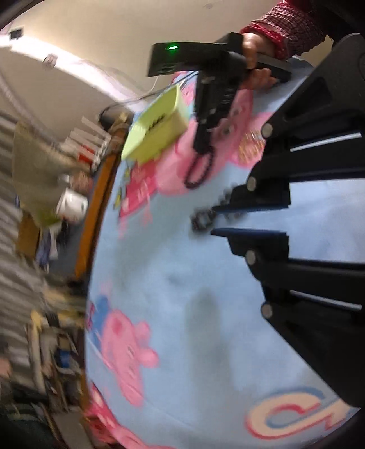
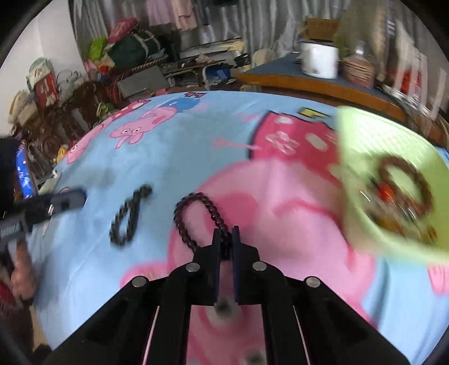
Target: Organize jewelry
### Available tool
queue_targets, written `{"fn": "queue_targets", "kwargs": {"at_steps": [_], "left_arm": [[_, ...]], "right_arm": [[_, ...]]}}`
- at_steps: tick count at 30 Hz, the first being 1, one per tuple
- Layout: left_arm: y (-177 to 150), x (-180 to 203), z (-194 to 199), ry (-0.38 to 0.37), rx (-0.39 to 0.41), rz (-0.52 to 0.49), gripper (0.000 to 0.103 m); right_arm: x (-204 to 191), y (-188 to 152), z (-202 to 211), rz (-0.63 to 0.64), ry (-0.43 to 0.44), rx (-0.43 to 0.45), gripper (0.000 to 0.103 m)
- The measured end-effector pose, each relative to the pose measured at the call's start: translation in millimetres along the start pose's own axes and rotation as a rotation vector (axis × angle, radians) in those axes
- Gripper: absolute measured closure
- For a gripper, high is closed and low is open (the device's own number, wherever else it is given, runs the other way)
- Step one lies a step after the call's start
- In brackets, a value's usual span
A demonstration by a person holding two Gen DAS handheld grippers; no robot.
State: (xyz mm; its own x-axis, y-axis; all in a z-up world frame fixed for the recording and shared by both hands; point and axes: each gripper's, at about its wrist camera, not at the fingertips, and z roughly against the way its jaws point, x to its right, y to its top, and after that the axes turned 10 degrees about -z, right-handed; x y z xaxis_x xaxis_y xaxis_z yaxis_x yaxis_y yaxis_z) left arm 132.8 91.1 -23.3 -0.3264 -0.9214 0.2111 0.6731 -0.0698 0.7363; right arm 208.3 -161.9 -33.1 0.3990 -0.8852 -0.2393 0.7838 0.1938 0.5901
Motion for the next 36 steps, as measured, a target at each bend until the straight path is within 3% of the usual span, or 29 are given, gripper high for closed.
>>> {"fn": "queue_targets", "kwargs": {"at_steps": [3,8,10,12,15,17,20,23,24,25,26,29,31,33,36], "left_arm": [[21,33,-23,-0.072,-0.024,-0.09,0.093],[42,97,-66,-0.168,-0.086,-0.243,0.082],[45,126,-82,-0.211,-0.108,-0.316,0.07],[42,152,-96,-0.209,-0.129,-0.38,0.063],[37,169,-109,-0.212,-0.163,-0.417,0.063],[34,175,-115,-0.184,-0.172,-0.433,0.063],[28,178,-125,-0.084,-0.189,-0.46,0.063],[21,179,-127,-0.056,-0.18,-0.459,0.067],[19,182,-125,-0.063,-0.176,-0.476,0.078],[19,185,-125,-0.082,-0.178,-0.481,0.093],[18,188,-125,-0.091,-0.179,-0.482,0.096],[15,196,-123,-0.066,-0.164,-0.511,0.096],[18,195,-116,-0.095,-0.142,-0.481,0.096],[25,195,-106,-0.115,-0.098,-0.457,0.096],[45,197,-82,-0.12,0.029,-0.448,0.096]], "right_arm": [[31,-24,31,-0.056,-0.046,0.031,0.103],[70,-55,71,-0.163,-0.091,0.088,0.103],[76,-63,80,-0.182,-0.079,0.12,0.103],[80,-68,86,-0.192,-0.099,0.144,0.103],[80,-69,91,-0.195,-0.099,0.172,0.094],[76,-68,92,-0.176,-0.094,0.179,0.094],[70,-66,88,-0.138,-0.107,0.17,0.094],[71,-64,76,-0.138,-0.115,0.116,0.096],[73,-65,74,-0.148,-0.092,0.103,0.103],[74,-64,74,-0.16,-0.064,0.105,0.103],[72,-64,75,-0.154,-0.071,0.112,0.103],[61,-65,83,-0.116,-0.092,0.142,0.103],[57,-63,92,-0.109,-0.092,0.179,0.103],[53,-58,108,-0.093,-0.097,0.245,0.103],[43,-43,133,-0.025,-0.134,0.368,0.103]]}}
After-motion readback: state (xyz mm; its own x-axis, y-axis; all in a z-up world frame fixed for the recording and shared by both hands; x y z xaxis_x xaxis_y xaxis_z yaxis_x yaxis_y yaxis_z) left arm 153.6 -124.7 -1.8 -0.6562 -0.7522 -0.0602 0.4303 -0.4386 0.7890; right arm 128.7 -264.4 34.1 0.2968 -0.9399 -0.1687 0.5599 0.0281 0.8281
